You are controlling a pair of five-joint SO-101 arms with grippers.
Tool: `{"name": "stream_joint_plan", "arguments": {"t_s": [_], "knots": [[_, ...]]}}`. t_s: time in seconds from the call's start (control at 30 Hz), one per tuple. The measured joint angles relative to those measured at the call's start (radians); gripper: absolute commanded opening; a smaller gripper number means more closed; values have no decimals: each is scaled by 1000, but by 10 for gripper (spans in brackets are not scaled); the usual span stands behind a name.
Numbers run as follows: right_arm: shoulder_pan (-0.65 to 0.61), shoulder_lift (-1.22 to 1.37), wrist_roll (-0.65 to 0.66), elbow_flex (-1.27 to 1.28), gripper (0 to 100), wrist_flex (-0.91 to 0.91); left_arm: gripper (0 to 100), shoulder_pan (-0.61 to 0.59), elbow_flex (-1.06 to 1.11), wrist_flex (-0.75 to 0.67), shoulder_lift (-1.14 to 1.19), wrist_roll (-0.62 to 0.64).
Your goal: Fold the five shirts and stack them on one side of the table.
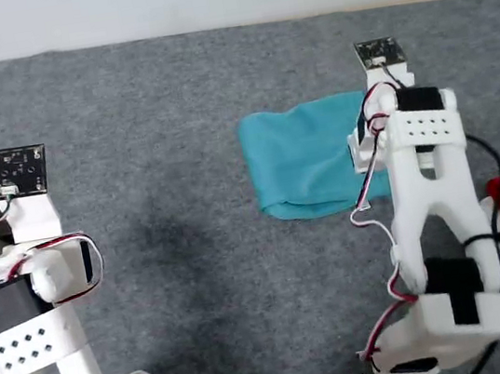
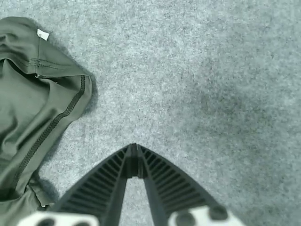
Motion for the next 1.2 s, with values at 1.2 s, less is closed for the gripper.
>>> {"name": "stream_joint_plan", "arguments": {"t_s": [1.2], "knots": [[-15, 651, 0, -519, 47, 94, 4, 0, 169, -264, -2, -83]]}}
